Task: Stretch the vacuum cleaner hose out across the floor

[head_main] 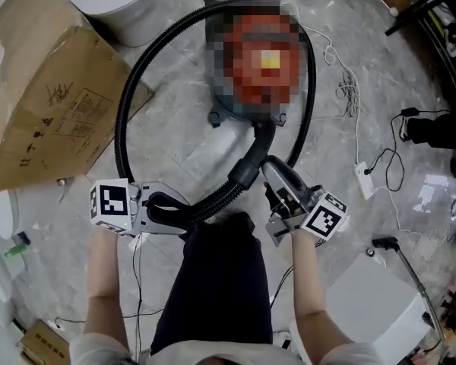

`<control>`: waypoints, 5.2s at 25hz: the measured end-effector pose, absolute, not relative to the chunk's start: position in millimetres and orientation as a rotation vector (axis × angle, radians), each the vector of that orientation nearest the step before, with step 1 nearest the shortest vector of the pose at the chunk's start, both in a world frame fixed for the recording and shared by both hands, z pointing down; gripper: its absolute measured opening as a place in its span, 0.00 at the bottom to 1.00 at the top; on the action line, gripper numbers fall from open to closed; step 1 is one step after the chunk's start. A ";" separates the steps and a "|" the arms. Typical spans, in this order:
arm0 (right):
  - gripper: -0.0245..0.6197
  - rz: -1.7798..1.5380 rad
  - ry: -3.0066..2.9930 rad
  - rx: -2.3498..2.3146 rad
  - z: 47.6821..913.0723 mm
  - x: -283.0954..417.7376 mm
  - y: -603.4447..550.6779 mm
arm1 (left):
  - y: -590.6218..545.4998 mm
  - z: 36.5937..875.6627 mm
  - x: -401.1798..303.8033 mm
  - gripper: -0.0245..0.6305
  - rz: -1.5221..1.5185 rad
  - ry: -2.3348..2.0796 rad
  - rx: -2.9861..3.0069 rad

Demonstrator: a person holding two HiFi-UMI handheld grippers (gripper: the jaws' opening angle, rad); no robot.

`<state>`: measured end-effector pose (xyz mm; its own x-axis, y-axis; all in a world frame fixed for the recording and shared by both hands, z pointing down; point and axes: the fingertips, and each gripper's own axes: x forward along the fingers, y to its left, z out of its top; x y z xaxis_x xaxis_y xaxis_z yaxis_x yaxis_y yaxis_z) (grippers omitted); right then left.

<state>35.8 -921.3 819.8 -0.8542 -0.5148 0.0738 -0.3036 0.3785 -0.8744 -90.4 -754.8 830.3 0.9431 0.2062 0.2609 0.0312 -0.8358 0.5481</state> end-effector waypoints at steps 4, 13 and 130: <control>0.25 -1.492 2.338 -0.846 774.6 60.2 -920.8 | -761.2 783.0 -70.4 0.32 0.418 0.143 2.523; 0.44 -1.504 2.078 -1.017 679.3 124.7 -921.0 | -770.0 685.9 -12.6 0.32 0.380 0.125 2.501; 0.18 -0.979 2.160 -1.169 323.8 303.4 -287.4 | -180.7 417.0 299.6 0.30 0.345 0.179 2.809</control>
